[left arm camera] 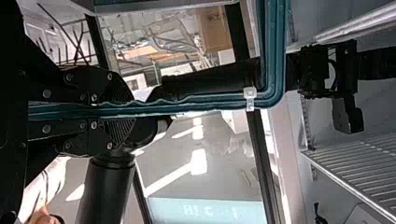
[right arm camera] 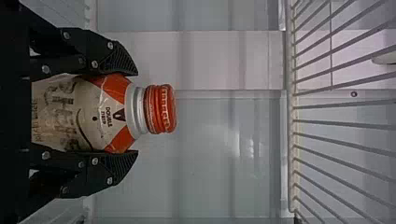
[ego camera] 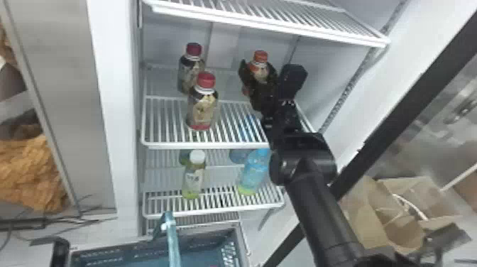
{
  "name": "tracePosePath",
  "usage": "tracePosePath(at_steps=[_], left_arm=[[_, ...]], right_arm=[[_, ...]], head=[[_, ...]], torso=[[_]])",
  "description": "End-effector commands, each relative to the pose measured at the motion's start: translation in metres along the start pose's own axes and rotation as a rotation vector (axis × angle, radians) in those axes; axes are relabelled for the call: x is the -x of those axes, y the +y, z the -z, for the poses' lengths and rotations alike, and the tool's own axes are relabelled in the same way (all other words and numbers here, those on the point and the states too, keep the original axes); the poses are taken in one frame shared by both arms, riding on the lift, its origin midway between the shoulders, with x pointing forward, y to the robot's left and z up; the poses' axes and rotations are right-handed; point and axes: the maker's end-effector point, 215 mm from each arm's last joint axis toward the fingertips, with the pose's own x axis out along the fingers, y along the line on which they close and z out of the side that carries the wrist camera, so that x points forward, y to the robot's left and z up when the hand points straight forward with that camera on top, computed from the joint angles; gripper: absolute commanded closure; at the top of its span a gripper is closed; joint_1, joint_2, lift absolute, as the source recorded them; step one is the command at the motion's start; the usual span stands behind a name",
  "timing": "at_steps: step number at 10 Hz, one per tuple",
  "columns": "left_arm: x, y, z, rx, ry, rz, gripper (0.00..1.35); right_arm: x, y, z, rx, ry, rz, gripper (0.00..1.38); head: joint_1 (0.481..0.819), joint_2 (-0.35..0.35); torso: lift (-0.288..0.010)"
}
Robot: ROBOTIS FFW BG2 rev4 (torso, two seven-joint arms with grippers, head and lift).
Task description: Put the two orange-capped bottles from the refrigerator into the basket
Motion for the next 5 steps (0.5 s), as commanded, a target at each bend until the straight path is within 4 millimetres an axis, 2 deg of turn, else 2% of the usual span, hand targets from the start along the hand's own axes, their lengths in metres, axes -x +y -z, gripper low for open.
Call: tracePosePath(at_steps=[1,3,5], left_arm=[[0.0,0.0,-0.001,0.0,-0.004,0.0,1.2],[0.001,0.001,0.0,0.003,-0.008,-0.001,1.2],[0.003,0.001,-0.002,0.004,-0.018,-0.002,1.2]], right_arm=[[0.011,0.004,-0.013,0.011,-0.043,-0.008,0.73],[0.042,0.011,-0.048,0.041,-0.129,-0.021,0.73],[0.081,0.022,-0.061,0.017,-0.147,-0.048,0.73]], head=[[0.695,-0.35],[0.695,-0.35],[0.695,-0.35]], torso=[[-0.04],[-0.04],[-0.04]])
